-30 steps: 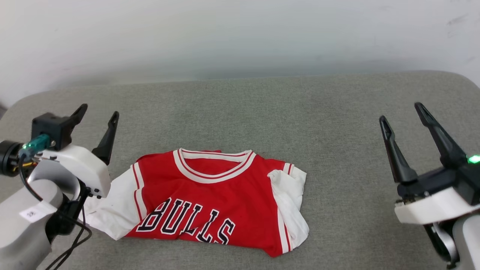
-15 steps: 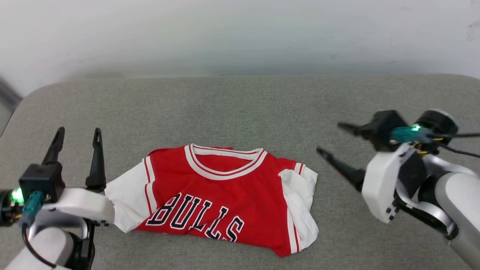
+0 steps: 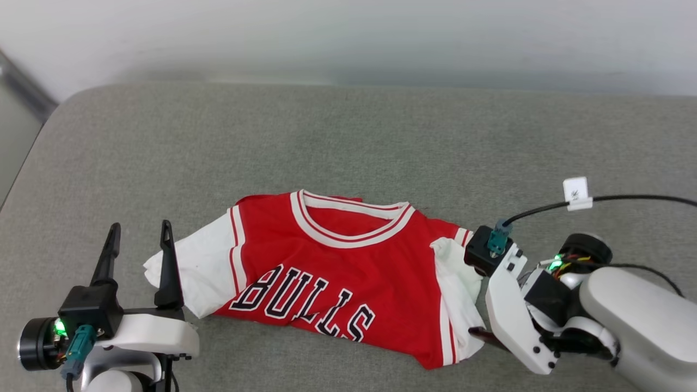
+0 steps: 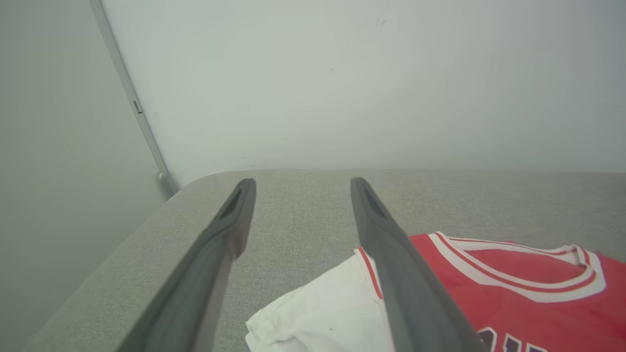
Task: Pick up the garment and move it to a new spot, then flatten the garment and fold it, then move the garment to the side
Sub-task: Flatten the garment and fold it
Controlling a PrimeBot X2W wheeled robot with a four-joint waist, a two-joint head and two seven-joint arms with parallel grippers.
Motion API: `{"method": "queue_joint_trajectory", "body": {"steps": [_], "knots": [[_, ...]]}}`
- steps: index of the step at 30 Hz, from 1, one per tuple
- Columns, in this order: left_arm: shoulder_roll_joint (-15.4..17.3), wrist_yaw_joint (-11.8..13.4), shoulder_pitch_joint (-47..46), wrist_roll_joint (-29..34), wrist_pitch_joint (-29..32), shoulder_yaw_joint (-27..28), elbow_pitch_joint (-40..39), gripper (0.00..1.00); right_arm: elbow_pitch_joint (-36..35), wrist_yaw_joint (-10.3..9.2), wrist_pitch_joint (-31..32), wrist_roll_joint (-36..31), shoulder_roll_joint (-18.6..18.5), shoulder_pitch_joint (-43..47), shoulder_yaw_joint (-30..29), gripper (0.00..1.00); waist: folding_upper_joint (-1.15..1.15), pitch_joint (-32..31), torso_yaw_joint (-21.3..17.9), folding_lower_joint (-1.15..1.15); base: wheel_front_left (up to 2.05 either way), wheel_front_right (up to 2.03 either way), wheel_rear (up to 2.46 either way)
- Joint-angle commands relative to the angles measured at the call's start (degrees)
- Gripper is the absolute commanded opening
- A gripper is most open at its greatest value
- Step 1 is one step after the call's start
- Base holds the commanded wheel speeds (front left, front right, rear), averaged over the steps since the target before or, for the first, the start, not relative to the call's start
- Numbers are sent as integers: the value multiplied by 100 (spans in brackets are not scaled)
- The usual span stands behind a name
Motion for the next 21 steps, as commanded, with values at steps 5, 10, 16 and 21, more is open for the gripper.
{"method": "queue_joint_trajectory", "body": {"steps": [5, 10, 16, 21], "knots": [[-396, -377, -82, 359, -14, 340, 106, 100, 607, -3, -412, 117, 309, 179, 370, 100, 0, 256, 175, 0, 0, 0, 0], [-641, -663, -104, 631, -14, 643, 217, 100, 905, -3, -607, 233, 416, 193, 890, 100, 0, 311, 164, 0, 0, 0, 0], [-927, -884, 34, 876, -14, 976, 290, 100, 951, -4, -1481, 317, 403, -258, 927, 0, 0, 203, 16, 0, 0, 0, 0], [-1118, -1067, 168, 1036, -14, 1158, 349, 100, 794, -4, -2262, 325, 151, -596, 717, 0, 0, 1, -64, 0, 0, 0, 0]]}}
